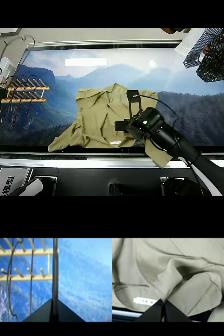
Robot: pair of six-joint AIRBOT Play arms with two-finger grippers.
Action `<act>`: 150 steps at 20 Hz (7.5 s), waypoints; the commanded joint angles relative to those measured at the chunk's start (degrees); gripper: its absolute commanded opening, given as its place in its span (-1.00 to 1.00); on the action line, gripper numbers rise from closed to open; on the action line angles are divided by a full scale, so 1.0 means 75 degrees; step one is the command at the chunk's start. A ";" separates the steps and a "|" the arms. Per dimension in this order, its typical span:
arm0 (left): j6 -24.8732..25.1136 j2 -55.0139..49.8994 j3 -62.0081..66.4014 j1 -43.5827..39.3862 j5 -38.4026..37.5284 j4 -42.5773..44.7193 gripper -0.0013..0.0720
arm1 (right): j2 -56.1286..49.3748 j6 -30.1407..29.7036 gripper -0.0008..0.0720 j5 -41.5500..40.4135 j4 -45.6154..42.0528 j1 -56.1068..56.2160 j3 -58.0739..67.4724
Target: Fold the clothes and pants, and hang the long-sleeved shirts on hangers.
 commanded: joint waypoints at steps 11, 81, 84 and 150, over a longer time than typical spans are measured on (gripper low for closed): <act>0.0082 0.3838 -0.3666 -0.2990 -0.1294 -0.0274 -0.93 | -0.0318 0.1798 -0.90 -0.0216 -0.1049 -0.1160 0.0012; 0.2809 0.0892 -0.4243 -0.6554 0.0146 -0.3418 -0.92 | 0.1037 -0.1929 -0.25 0.1087 0.3080 -0.2369 0.0376; 0.2806 0.0892 -0.4243 -0.6554 0.0163 -0.3418 -0.92 | 0.1043 -0.1667 0.07 0.1067 0.3080 -0.2369 0.0376; 0.0796 0.0912 -0.4243 -0.6065 0.0160 -0.3357 0.51 | -0.0933 -1.5373 -0.92 -0.2057 0.5100 -0.6228 0.0938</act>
